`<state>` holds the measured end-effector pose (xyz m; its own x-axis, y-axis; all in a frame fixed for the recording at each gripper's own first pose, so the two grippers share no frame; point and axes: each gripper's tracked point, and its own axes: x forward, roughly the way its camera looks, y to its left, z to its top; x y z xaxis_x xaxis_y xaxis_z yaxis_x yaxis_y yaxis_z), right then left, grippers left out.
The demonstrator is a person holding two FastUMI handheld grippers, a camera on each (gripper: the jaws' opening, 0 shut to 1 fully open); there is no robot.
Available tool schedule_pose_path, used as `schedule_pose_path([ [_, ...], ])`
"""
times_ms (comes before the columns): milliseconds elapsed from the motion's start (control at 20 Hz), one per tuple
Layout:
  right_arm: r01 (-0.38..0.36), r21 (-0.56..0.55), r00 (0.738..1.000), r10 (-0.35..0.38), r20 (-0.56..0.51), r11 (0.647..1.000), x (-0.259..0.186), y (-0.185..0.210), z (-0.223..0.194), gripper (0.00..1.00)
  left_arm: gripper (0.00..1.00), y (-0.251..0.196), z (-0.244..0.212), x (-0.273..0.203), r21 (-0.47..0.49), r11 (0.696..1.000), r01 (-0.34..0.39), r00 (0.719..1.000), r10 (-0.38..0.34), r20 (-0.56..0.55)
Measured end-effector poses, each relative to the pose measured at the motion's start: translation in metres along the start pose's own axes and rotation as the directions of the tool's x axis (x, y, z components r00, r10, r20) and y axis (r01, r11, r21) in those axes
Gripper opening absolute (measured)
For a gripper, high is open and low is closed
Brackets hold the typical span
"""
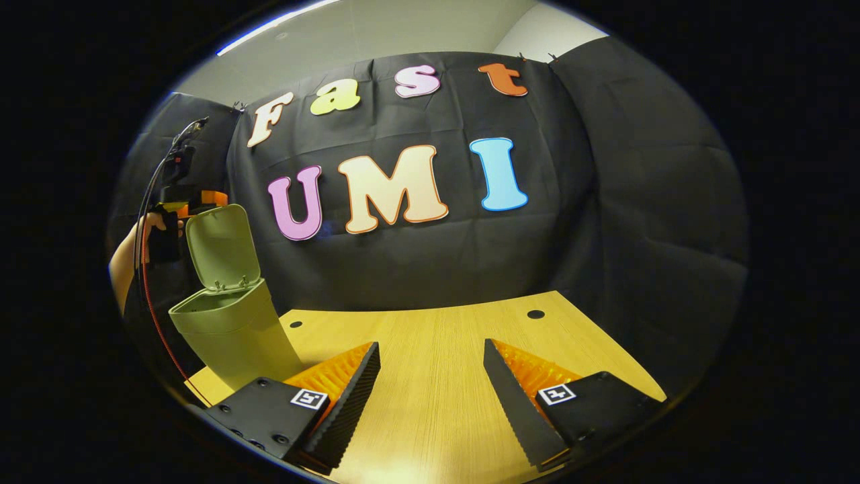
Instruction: Press the lid of the desktop garbage bin to open it, pick up the crumpled paper on the desktop and throw it into the bin, then pick up the pop can on the desktop and drop it into the bin, and finally close the garbage bin lid.
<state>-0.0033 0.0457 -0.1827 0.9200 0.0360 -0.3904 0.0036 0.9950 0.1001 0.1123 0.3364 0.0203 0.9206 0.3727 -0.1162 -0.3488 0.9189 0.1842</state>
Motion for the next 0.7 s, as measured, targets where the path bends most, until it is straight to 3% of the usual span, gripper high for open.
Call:
schedule_pose_path([
  [250, -0.075, -0.032, 0.997, 0.074, -0.005, 0.997, 0.008, -0.001, 0.01, 0.97, 0.98, -0.007, -0.005, -0.041, 0.007, 1.0, -0.009, 1.0, 0.009, 0.007],
  [400, -0.115, -0.05, 0.993, 0.115, -0.015, 0.992, 0.013, -0.003, 0.01, 0.98, 0.9, -0.01, -0.012, -0.061, 0.009, 1.0, -0.022, 1.0, 0.022, 0.003],
  [500, -0.15, -0.054, 0.988, 0.149, -0.027, 0.987, 0.014, 0.0, 0.007, 0.98, 0.9, -0.013, -0.018, -0.075, 0.007, 1.0, -0.026, 1.0, 0.026, -0.008],
  [600, -0.181, -0.082, 0.983, 0.178, -0.041, 0.98, 0.014, 0.002, 0.004, 0.97, 0.99, -0.015, -0.024, -0.088, 0.022, 0.999, -0.036, 0.999, 0.036, -0.012],
  [700, -0.201, -0.101, 0.979, 0.197, -0.05, 0.974, 0.013, 0.001, 0.002, 0.97, 0.99, -0.016, -0.029, -0.098, 0.039, 0.998, -0.045, 0.999, 0.046, -0.018],
])
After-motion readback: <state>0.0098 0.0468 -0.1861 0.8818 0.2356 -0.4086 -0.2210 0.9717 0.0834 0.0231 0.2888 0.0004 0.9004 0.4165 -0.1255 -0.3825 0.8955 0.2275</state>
